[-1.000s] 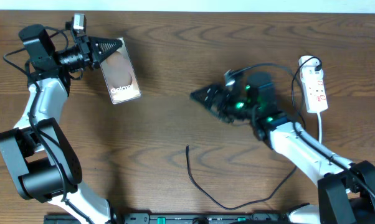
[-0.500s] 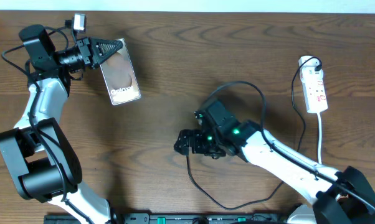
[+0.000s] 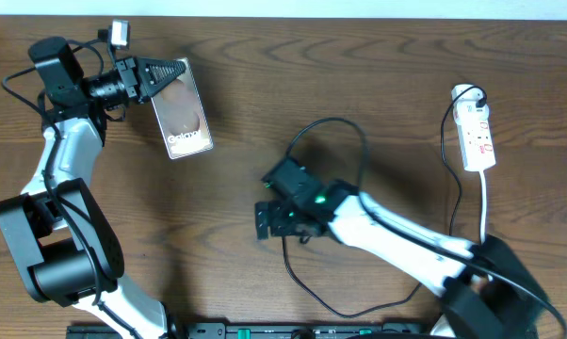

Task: Plug charger to phone and switch on socket
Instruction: 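Lower the right gripper over the black USB-C cable end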

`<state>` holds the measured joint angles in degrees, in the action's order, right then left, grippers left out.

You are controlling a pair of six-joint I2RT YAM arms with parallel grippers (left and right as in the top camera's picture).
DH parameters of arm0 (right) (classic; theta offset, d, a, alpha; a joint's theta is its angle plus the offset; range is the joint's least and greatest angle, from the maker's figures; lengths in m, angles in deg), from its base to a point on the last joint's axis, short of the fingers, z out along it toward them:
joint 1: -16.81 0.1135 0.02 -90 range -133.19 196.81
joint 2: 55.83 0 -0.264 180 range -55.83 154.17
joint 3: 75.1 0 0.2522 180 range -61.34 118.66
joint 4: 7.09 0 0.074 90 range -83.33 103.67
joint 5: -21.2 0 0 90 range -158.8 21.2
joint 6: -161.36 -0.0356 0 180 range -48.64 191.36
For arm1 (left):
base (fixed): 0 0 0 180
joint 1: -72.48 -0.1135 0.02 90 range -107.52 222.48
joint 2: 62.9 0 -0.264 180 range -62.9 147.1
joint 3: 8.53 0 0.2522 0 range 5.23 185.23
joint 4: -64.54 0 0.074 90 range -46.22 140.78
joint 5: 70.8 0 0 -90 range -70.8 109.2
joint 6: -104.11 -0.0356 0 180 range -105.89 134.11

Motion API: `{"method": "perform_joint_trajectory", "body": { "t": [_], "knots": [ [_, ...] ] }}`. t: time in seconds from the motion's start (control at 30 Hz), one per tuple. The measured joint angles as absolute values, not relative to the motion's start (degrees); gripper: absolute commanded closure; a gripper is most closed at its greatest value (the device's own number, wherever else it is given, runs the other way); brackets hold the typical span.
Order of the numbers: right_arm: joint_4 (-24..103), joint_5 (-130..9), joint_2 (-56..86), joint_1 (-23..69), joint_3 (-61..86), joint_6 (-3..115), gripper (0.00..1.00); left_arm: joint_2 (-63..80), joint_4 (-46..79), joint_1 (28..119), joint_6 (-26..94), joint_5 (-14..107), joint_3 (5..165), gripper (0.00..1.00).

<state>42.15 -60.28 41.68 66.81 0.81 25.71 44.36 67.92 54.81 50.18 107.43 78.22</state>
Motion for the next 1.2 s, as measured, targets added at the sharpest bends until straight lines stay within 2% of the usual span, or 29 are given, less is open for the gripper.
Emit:
{"method": "perform_joint_trajectory", "body": {
  "t": [0.27, 0.67, 0.97, 1.2],
  "knots": [
    [51.09, -65.92, 50.45, 69.43, 8.68, 23.98, 0.01, 44.36, 67.92, 54.54, 50.05, 107.43, 78.22, 0.93],
    [48.01, -72.33, 51.39, 73.41, 10.39, 21.69, 0.01, 44.36, 67.59, 54.24, 50.05, 107.45, 78.22, 0.93],
    [48.12, -72.04, 51.41, 73.36, 10.41, 20.71, 0.01, 44.36, 67.55, 54.24, 50.05, 107.45, 78.22, 0.92],
    [52.14, -71.45, 51.61, 73.36, 10.41, 13.19, 0.07, 44.36, 67.53, 54.24, 50.05, 107.43, 78.22, 0.93]
  ]
}}
